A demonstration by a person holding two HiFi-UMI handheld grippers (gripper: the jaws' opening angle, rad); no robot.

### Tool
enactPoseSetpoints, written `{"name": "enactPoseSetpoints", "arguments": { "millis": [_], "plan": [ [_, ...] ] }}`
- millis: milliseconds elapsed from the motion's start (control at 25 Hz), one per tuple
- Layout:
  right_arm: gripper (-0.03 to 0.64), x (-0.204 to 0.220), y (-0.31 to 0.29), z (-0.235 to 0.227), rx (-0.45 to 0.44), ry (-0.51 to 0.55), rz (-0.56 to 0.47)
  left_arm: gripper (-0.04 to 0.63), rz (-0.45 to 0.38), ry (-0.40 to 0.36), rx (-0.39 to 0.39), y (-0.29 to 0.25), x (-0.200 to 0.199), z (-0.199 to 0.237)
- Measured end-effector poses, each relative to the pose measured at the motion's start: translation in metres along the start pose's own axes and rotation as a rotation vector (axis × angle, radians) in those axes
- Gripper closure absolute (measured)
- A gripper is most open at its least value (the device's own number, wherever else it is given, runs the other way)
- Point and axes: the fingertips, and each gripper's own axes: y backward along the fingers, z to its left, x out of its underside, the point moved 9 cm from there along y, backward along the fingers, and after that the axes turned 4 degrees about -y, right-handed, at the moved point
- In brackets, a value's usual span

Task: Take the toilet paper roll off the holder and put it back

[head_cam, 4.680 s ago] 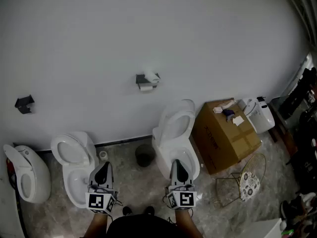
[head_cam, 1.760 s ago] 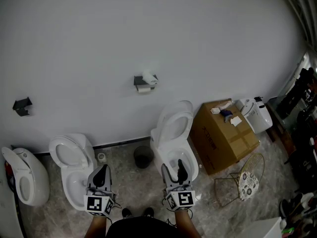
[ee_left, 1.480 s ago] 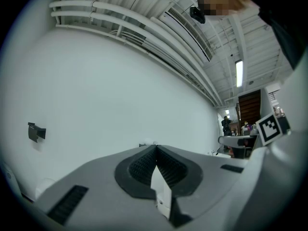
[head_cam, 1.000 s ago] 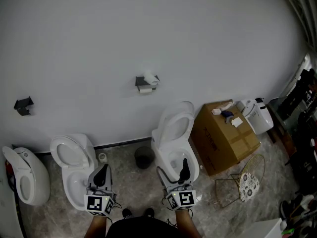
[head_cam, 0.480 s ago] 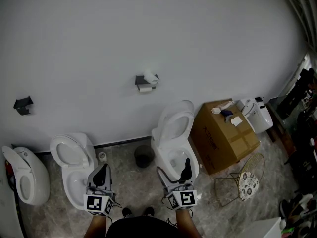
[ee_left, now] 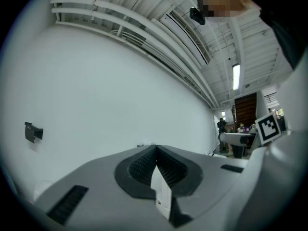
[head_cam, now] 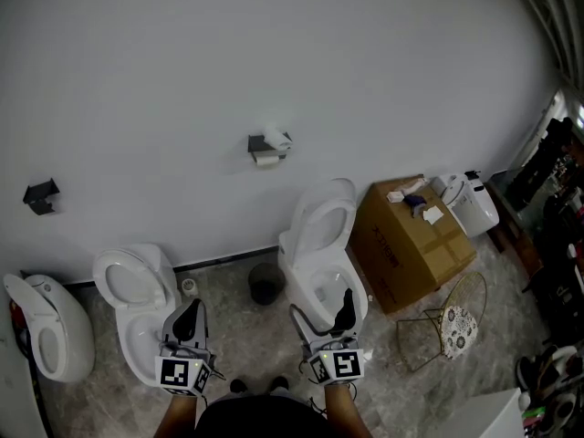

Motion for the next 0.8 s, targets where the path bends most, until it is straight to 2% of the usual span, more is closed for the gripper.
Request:
{"name": "enactPoseSetpoints", "arguments": {
  "millis": [240, 440, 800],
  "plan": [
    [0.071, 0.003, 0.005, 0.023, 0.009, 0.016, 0.004, 0.592, 0.021, 0.017, 0.008, 0.009, -0.013, 0.011],
    [0.071, 0.002, 0.009, 0.032, 0.027, 0.02, 0.001, 0.592, 0.005, 0.014, 0.034, 0.015, 0.004, 0.021],
    [0.07, 0.006, 0.002, 0.036, 0.044, 0.028, 0.008, 0.592, 0.024, 0.024, 0.046, 0.011, 0.006, 0.031]
  ]
}}
